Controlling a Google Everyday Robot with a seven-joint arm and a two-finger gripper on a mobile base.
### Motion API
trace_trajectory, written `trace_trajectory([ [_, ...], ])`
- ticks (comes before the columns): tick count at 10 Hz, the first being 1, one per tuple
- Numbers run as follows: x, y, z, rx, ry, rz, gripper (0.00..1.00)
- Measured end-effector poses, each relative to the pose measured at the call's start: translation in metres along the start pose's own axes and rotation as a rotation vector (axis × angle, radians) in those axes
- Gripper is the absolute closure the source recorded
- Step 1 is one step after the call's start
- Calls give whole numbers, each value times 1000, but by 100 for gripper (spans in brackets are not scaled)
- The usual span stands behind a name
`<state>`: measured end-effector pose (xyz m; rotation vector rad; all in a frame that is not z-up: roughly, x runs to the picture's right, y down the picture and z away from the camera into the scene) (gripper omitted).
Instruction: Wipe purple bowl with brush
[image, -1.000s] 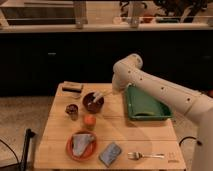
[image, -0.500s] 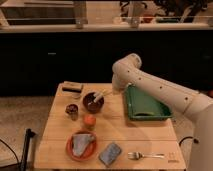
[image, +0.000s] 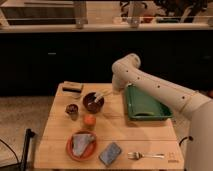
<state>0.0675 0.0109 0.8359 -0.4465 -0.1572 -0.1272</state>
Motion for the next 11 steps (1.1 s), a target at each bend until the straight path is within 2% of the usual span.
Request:
trace_trajectory([
  [7, -14, 1, 26, -84, -48, -37, 95],
  [8, -15, 2, 30, -100, -47, -41, 95],
  [11, -13, 0, 38, -116, -41, -35, 95],
])
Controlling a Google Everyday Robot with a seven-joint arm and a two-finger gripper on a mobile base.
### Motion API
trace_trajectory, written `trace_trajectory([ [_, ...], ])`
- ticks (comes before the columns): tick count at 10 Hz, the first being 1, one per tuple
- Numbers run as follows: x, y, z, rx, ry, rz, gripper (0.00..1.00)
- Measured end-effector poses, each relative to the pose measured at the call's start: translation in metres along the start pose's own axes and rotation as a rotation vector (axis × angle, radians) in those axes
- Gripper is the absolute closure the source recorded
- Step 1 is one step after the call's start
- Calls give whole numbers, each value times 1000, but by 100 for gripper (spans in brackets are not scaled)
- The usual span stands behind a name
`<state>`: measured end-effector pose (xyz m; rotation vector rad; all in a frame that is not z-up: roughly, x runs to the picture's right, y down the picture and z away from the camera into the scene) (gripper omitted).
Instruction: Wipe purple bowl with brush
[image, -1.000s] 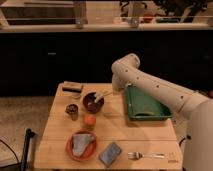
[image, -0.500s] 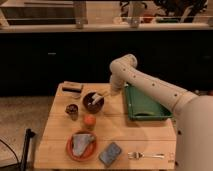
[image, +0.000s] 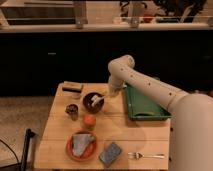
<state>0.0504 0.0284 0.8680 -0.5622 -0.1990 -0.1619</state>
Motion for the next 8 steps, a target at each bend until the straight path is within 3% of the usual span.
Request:
trace_trajectory([
  [6, 15, -24, 0, 0, 32, 17, 95],
  [8, 7, -39, 2, 6, 32, 0, 95],
])
